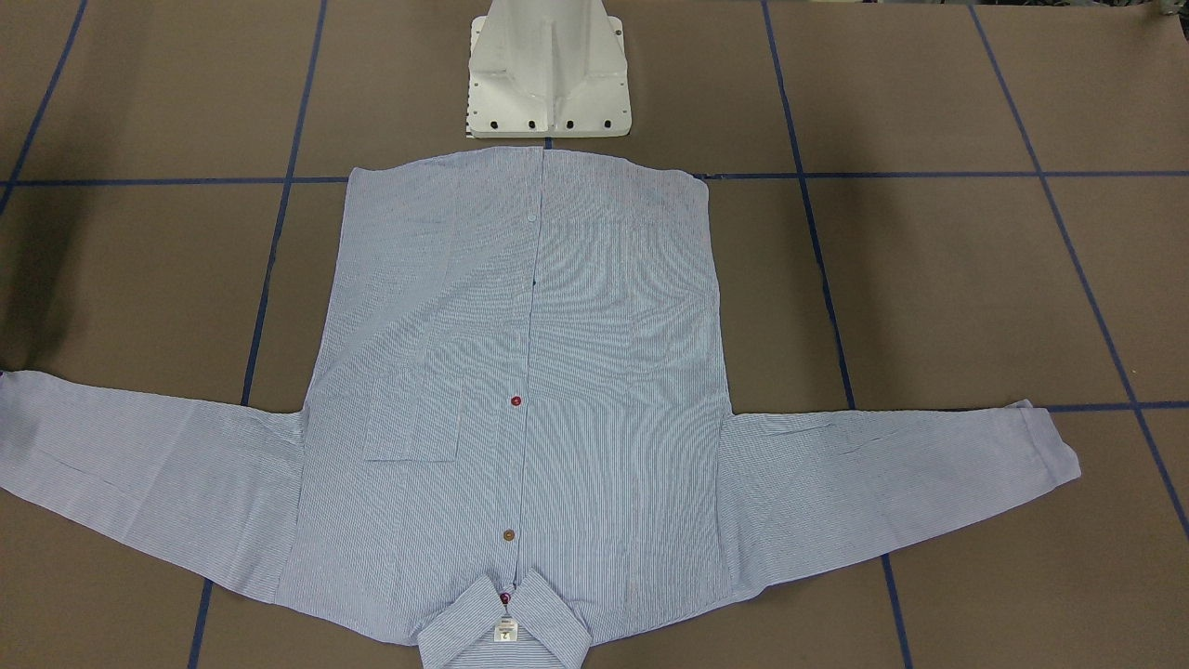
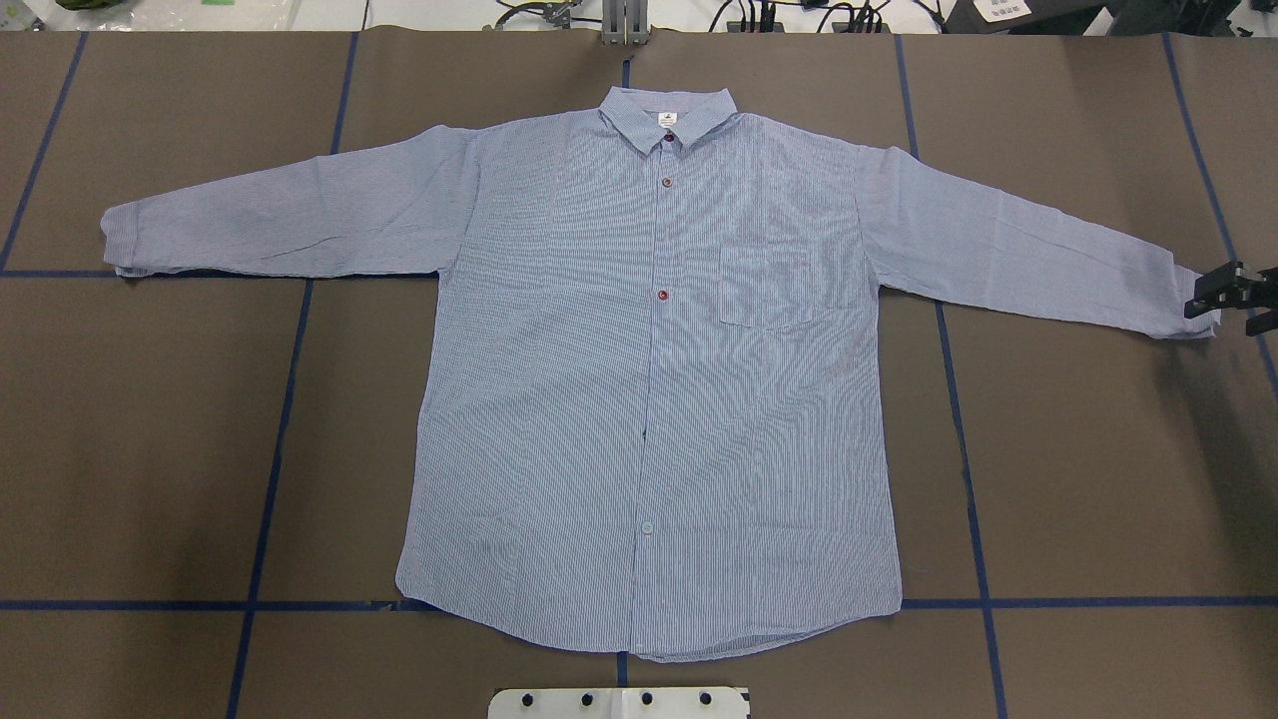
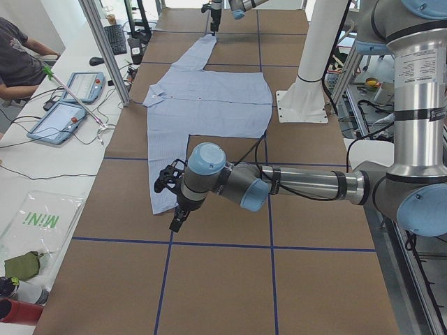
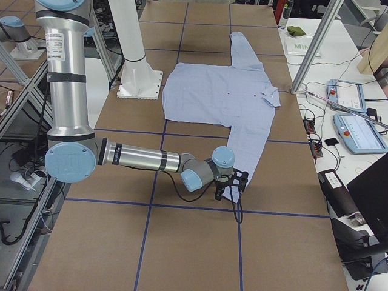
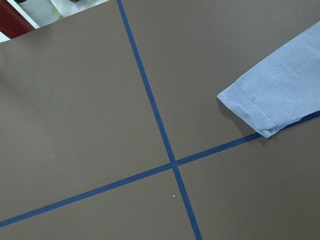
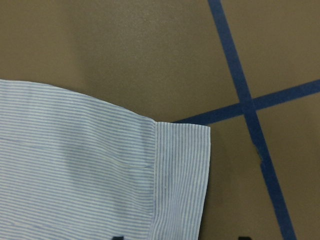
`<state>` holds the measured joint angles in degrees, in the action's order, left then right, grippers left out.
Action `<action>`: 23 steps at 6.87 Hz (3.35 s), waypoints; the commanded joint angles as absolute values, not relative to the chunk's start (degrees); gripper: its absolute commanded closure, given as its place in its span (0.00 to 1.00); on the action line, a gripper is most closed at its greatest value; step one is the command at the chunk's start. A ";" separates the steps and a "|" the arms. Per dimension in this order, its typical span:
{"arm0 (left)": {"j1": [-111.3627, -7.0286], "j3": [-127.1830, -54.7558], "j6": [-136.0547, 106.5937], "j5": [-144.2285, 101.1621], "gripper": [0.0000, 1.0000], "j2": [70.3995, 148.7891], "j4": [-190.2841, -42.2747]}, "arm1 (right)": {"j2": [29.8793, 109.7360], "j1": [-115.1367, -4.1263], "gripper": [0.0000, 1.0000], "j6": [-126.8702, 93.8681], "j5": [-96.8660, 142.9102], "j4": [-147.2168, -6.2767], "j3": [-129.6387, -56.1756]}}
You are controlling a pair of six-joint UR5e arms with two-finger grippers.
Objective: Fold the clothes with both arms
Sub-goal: 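Move the right gripper down to the cuff of the sleeve nearest it, then grasp the sleeve cuff with the right gripper and fold it across the shirt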
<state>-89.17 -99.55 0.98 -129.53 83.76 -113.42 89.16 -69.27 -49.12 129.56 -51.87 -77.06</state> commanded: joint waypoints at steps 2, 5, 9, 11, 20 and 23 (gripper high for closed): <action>-89.21 -100.10 1.14 -129.20 0.01 83.06 -113.55 | 88.60 -68.38 0.31 -49.31 129.20 -51.77 -75.68; -89.21 -100.37 1.14 -129.20 0.01 82.97 -113.64 | 88.59 -68.38 1.00 -50.01 129.81 -51.68 -75.76; -89.21 -100.37 1.14 -129.29 0.01 82.97 -113.55 | 87.47 -68.56 1.00 -52.45 131.57 -56.47 -90.84; -89.12 -100.11 0.10 -129.72 0.01 83.06 -112.86 | 73.46 -61.93 1.00 -60.33 132.01 -69.04 -92.99; -89.30 -101.24 -1.76 -129.73 0.01 82.10 -113.64 | 30.16 -38.07 1.00 -93.33 112.60 -64.07 -62.40; -89.21 -101.60 -1.85 -129.73 0.00 81.74 -113.64 | 28.92 -35.87 1.00 -95.27 109.17 -62.94 -60.74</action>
